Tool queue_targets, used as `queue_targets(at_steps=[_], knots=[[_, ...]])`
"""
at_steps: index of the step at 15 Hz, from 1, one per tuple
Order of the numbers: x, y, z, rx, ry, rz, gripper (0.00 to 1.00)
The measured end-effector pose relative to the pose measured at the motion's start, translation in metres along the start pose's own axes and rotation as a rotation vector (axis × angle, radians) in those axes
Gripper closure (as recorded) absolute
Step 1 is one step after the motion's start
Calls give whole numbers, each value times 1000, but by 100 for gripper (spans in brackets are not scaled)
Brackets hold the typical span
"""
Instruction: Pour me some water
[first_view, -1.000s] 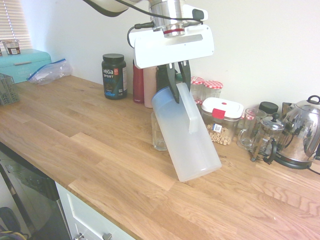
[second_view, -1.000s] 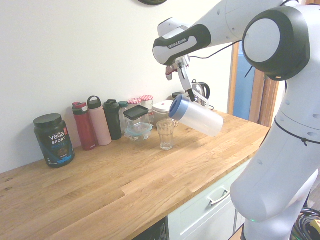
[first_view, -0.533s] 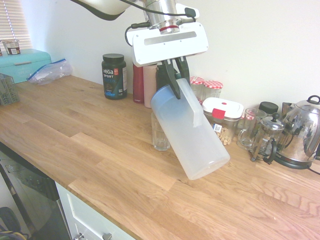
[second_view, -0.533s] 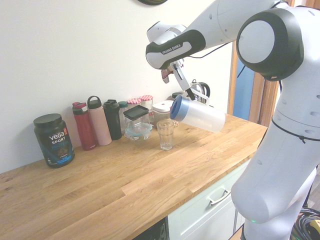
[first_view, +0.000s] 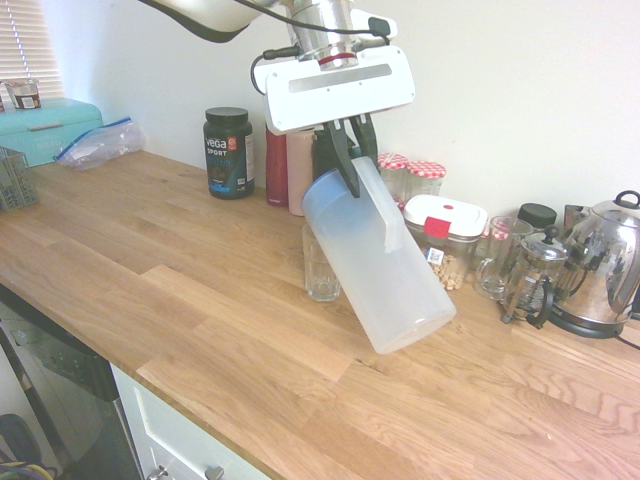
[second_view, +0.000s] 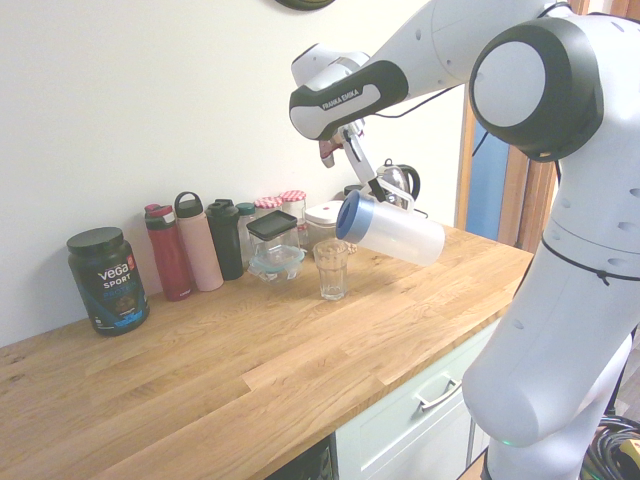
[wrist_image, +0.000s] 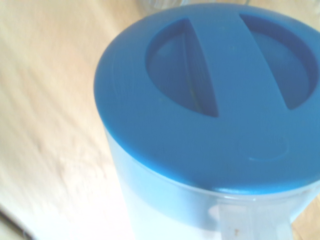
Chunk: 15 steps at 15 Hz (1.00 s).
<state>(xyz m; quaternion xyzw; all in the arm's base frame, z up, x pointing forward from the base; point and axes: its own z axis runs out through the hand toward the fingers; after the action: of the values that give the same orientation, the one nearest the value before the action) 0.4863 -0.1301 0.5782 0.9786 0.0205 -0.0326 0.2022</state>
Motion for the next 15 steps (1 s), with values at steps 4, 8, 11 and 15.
queue_targets(at_steps=[4, 8, 11, 15], knots=[[-56, 43, -6, 118, 115, 144, 100], [-124, 46, -6, 210, 225, 285, 100], [-145, 33, 16, 273, 268, 427, 100], [-165, 34, 42, 315, 323, 624, 100]])
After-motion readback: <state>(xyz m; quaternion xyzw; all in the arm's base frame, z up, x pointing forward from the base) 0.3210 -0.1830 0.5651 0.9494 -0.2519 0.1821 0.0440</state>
